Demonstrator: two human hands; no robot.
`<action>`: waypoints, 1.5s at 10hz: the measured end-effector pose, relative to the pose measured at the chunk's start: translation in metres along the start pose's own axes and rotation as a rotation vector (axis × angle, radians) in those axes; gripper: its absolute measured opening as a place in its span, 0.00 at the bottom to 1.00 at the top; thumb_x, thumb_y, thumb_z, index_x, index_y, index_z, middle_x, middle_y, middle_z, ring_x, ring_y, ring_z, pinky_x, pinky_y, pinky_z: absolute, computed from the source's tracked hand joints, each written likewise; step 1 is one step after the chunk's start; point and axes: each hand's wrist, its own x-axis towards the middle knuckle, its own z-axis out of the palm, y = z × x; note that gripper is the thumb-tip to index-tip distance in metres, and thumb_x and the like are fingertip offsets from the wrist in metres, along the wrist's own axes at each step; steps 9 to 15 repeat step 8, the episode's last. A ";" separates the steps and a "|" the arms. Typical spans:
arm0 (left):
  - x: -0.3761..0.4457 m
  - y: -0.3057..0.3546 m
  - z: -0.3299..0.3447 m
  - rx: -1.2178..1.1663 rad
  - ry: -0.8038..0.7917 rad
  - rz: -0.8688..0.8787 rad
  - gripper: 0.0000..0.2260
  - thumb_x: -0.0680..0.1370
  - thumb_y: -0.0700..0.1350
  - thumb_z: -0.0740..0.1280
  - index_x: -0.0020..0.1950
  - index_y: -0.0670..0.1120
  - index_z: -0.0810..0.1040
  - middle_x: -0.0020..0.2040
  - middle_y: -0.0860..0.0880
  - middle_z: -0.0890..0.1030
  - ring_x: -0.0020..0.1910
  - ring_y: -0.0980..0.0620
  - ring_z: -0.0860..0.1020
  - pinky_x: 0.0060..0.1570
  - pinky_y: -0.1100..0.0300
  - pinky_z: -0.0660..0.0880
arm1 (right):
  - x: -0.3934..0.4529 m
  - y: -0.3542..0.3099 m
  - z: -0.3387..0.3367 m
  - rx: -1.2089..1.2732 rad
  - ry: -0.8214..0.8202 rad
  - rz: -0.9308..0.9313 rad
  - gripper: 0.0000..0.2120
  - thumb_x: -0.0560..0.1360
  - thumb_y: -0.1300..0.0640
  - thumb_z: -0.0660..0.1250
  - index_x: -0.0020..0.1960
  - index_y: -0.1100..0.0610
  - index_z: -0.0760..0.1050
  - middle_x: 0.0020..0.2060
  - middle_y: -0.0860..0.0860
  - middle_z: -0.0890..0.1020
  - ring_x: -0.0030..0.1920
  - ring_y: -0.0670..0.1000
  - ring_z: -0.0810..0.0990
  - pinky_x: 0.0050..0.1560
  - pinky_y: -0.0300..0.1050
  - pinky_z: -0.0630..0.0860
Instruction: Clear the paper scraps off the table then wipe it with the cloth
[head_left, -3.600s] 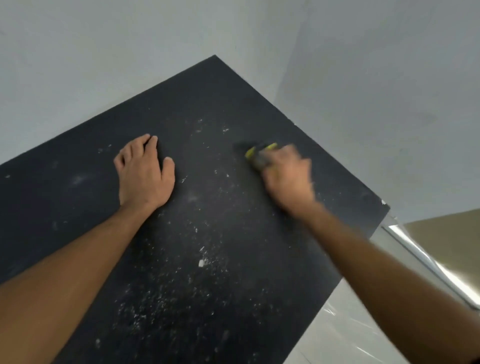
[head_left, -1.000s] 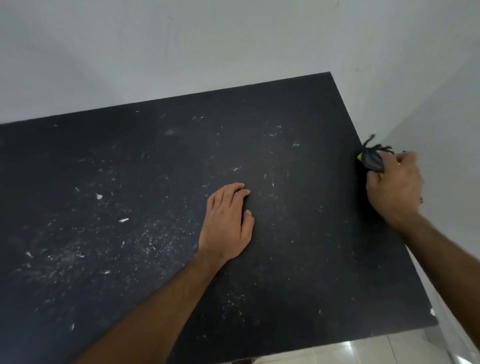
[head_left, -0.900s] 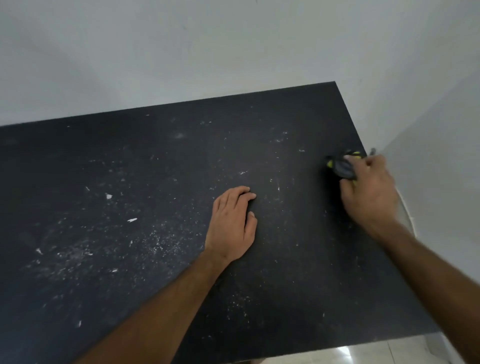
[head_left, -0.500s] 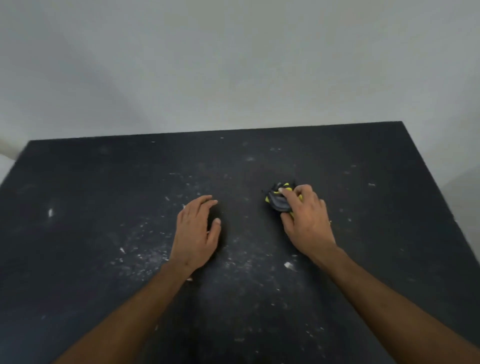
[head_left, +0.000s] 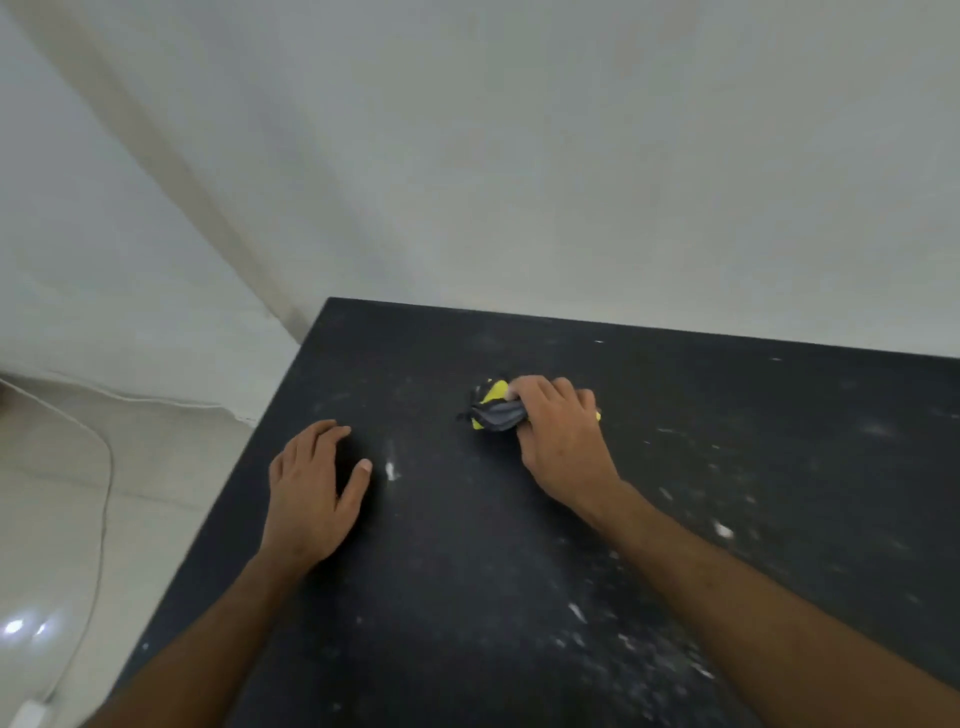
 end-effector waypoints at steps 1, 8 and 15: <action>0.015 -0.047 -0.002 0.026 -0.042 0.019 0.27 0.80 0.64 0.56 0.72 0.48 0.71 0.74 0.47 0.70 0.74 0.44 0.68 0.73 0.45 0.62 | 0.069 -0.052 0.049 0.087 -0.011 -0.067 0.15 0.71 0.64 0.63 0.56 0.52 0.74 0.55 0.48 0.77 0.50 0.55 0.75 0.52 0.54 0.68; 0.023 -0.065 -0.002 0.029 -0.125 0.027 0.28 0.81 0.65 0.54 0.75 0.50 0.69 0.75 0.50 0.67 0.75 0.48 0.66 0.76 0.45 0.58 | 0.112 -0.094 0.096 -0.109 -0.406 -0.006 0.28 0.85 0.46 0.48 0.82 0.57 0.49 0.81 0.54 0.53 0.81 0.55 0.49 0.80 0.54 0.48; 0.023 -0.065 -0.002 0.029 -0.125 0.027 0.28 0.81 0.65 0.54 0.75 0.50 0.69 0.75 0.50 0.67 0.75 0.48 0.66 0.76 0.45 0.58 | 0.112 -0.094 0.096 -0.109 -0.406 -0.006 0.28 0.85 0.46 0.48 0.82 0.57 0.49 0.81 0.54 0.53 0.81 0.55 0.49 0.80 0.54 0.48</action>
